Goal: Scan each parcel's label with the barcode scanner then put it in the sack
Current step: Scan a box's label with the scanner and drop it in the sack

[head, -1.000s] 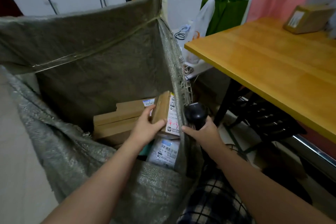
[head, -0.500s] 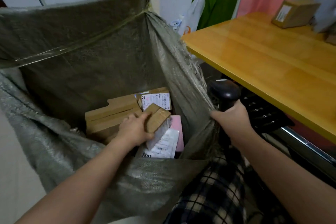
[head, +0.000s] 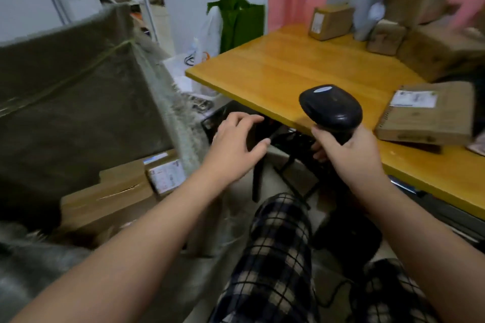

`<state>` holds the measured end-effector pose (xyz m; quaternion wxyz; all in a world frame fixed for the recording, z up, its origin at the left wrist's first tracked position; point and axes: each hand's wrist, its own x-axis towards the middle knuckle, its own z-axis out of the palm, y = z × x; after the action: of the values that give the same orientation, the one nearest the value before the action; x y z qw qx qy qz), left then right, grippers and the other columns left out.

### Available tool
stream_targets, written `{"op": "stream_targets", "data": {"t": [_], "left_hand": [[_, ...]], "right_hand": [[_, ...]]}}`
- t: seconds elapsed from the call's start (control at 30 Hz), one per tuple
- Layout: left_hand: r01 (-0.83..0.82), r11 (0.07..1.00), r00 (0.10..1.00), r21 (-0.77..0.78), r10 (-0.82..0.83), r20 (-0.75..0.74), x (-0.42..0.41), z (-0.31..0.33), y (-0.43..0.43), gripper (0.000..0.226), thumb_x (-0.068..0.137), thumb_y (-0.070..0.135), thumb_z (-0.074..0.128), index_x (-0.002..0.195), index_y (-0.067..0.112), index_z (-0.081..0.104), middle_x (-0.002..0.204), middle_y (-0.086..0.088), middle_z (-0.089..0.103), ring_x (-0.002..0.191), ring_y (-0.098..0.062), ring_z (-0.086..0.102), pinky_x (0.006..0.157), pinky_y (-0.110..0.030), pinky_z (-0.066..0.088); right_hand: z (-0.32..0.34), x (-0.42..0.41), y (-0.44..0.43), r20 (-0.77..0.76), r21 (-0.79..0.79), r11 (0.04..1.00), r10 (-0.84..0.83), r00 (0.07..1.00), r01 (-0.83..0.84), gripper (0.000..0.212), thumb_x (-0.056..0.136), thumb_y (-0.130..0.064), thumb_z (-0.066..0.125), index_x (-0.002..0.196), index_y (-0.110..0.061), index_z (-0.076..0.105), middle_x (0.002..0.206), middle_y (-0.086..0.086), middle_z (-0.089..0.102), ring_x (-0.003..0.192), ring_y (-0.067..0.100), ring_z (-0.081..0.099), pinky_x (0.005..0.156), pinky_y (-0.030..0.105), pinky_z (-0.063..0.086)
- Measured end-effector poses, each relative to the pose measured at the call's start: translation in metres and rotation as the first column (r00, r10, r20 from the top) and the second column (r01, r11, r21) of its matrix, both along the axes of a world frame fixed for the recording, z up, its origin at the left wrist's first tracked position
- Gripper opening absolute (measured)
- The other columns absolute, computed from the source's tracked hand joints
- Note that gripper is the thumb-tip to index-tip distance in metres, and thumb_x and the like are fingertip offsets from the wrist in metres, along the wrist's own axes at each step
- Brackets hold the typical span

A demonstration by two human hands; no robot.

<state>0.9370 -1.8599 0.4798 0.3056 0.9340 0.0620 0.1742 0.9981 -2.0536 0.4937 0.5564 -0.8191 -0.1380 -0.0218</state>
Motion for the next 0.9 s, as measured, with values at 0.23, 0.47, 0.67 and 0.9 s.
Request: {"op": "stream_targets", "data": {"t": [0.23, 0.47, 0.67, 0.9], "left_hand": [[0.238, 0.969, 0.971, -0.066, -0.237, 0.02, 0.063, 0.01, -0.111, 0.046, 0.094, 0.041, 0.055, 0.136, 0.024, 0.046, 0.134, 0.001, 0.04, 0.12, -0.025, 0.046, 0.102, -0.039, 0.041], [0.37, 0.908, 0.929, 0.197, -0.363, -0.071, 0.124, 0.015, -0.189, 0.069, 0.082, 0.05, 0.066, 0.14, 0.025, 0.038, 0.138, -0.003, 0.037, 0.127, -0.025, 0.038, 0.101, -0.038, 0.041], [0.298, 0.835, 0.929, 0.463, -0.365, 0.061, 0.129, 0.013, -0.18, 0.051, 0.092, 0.027, 0.057, 0.141, 0.026, 0.044, 0.136, -0.002, 0.051, 0.117, -0.025, 0.05, 0.087, -0.038, 0.044], [0.065, 0.708, 0.965, 0.704, -0.224, 0.136, 0.099, 0.022, -0.133, 0.051, 0.074, 0.027, 0.074, 0.122, 0.013, 0.064, 0.095, -0.015, 0.056, 0.08, -0.033, 0.054, 0.064, -0.037, 0.041]], "right_hand": [[0.004, 0.008, -0.106, 0.058, 0.046, 0.943, -0.333, 0.941, 0.331, 0.051, 0.072, -0.058, 0.064, 0.092, -0.012, 0.068, 0.076, 0.006, 0.069, 0.079, 0.021, 0.066, 0.071, 0.033, 0.051], [-0.001, 0.002, -0.158, -0.057, 0.312, 0.837, -0.457, 0.888, 0.45, 0.021, 0.092, -0.018, 0.062, 0.073, -0.012, 0.061, 0.051, 0.002, 0.057, 0.047, 0.012, 0.056, 0.05, 0.022, 0.048], [-0.002, 0.01, -0.159, -0.132, 0.346, 0.836, -0.405, 0.905, 0.425, 0.024, 0.092, -0.024, 0.062, 0.072, -0.01, 0.061, 0.05, 0.002, 0.058, 0.05, 0.019, 0.057, 0.056, 0.032, 0.05], [-0.01, 0.009, -0.155, -0.061, 0.17, 0.881, -0.438, 0.897, 0.442, 0.033, 0.089, -0.035, 0.064, 0.064, -0.014, 0.062, 0.053, 0.004, 0.064, 0.055, 0.021, 0.065, 0.066, 0.044, 0.056]]}}
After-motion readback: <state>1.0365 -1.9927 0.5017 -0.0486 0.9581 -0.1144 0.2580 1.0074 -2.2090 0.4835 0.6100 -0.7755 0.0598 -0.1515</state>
